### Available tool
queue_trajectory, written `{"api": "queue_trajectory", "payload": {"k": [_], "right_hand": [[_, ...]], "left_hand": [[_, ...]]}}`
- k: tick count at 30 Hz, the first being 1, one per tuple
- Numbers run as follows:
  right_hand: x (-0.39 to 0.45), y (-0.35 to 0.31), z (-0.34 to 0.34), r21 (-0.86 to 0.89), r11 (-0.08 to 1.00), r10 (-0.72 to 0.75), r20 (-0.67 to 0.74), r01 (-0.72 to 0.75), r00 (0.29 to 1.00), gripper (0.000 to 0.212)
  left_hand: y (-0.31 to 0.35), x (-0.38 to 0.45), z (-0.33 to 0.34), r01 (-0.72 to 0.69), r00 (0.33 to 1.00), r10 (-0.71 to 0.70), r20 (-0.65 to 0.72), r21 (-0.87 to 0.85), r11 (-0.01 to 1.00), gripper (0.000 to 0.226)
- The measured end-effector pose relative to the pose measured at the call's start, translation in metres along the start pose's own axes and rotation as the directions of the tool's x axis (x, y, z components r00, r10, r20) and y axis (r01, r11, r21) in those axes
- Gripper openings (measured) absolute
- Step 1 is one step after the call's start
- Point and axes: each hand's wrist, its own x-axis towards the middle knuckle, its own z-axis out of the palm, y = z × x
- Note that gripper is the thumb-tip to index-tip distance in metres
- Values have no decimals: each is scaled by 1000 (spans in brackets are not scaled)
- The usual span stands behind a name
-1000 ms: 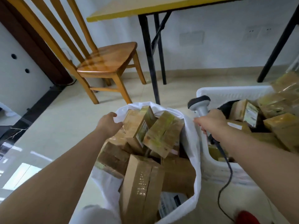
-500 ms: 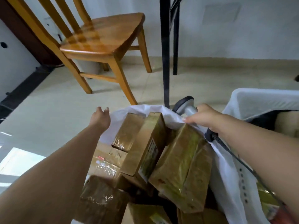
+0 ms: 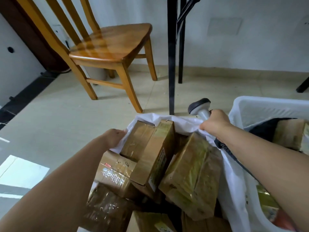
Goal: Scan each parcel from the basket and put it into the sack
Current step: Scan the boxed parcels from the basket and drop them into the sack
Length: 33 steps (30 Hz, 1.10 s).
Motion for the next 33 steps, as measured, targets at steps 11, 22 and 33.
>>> {"api": "queue_trajectory", "payload": {"k": [11,22,33], "right_hand": [[-27,9,-19,51,999,14,-92,-10,996,18],[-42,-7,-57,178,980,-24,-354,92,935,36],[-66,16,-56,45,998,-29,-283,43,959,39]], "left_hand": [[2,-31,-1,-97,958,167,-231,288,953,38],[48,-74,-71,-195,766,156,-623,6,981,12],[15,-84,-65,-270,840,204,-503,-61,961,9]]}}
